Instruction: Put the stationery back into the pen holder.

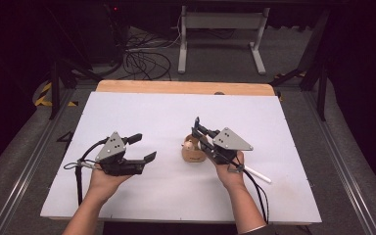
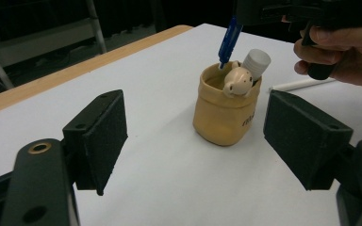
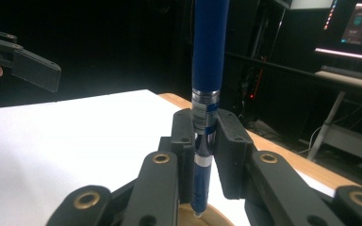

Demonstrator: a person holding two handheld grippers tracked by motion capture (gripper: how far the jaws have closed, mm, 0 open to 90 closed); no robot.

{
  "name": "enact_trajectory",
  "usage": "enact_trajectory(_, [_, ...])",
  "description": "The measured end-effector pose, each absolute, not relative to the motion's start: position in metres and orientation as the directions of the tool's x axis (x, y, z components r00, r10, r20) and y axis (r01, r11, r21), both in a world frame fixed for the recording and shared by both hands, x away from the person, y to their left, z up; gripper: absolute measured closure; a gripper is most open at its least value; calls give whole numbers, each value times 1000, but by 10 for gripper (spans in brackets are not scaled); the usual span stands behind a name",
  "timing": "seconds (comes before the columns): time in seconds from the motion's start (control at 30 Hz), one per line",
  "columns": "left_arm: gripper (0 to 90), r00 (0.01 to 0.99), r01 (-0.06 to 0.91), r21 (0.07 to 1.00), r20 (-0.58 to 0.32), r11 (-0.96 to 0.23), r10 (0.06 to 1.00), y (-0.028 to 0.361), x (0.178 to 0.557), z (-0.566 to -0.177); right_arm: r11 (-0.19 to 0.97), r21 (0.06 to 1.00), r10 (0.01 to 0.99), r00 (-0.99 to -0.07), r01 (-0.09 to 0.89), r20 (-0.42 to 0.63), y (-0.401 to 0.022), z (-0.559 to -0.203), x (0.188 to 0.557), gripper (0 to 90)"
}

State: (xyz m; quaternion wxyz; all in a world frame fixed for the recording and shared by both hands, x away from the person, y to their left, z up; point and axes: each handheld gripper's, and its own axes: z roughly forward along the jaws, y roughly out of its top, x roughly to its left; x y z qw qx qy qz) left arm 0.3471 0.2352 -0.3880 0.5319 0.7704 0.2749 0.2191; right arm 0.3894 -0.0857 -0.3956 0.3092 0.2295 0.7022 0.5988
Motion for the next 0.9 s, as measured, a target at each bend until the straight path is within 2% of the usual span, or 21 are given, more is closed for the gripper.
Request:
enact_trajectory(0.33, [223, 742, 197, 941, 41, -275, 670, 241, 347, -389, 149, 989, 696, -713, 21, -90, -88, -398, 397, 791])
enact_trajectory(0.9, [219, 737, 201, 945, 26, -256, 675, 246, 347, -389, 184, 979, 687, -724, 84, -67, -84, -404, 404, 782])
